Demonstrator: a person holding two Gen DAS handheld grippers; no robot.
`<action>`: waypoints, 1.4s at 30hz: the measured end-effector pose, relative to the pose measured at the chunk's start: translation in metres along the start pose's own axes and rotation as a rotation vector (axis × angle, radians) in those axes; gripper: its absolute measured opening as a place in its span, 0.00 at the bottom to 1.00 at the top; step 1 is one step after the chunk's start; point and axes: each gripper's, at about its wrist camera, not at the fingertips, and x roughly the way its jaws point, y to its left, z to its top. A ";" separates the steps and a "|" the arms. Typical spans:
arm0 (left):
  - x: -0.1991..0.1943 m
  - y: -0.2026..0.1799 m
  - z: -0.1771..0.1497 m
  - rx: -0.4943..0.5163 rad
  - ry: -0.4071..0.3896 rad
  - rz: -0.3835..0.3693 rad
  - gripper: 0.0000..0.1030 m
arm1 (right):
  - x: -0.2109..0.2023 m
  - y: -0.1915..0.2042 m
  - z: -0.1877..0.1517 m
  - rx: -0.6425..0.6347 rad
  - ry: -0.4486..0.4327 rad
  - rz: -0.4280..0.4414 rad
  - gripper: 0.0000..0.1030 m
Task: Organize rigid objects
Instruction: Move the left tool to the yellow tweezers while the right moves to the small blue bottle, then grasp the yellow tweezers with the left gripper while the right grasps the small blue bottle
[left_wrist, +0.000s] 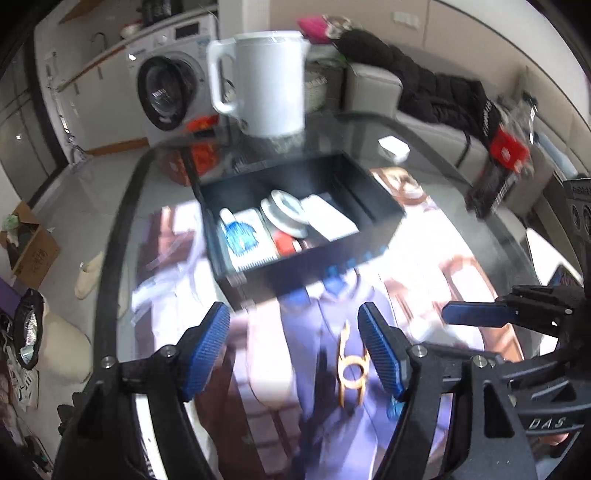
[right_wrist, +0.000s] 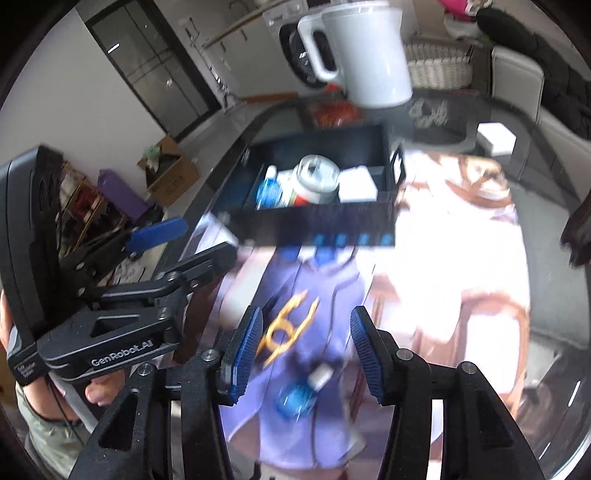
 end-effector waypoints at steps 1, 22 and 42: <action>0.003 -0.003 -0.005 0.012 0.026 -0.010 0.70 | 0.002 0.002 -0.009 -0.001 0.021 0.008 0.50; 0.048 -0.031 -0.029 0.077 0.149 -0.020 0.63 | 0.036 -0.001 -0.052 -0.147 0.098 -0.222 0.30; -0.032 -0.022 -0.009 0.054 -0.225 0.021 0.24 | -0.028 0.028 -0.022 -0.240 -0.305 -0.174 0.29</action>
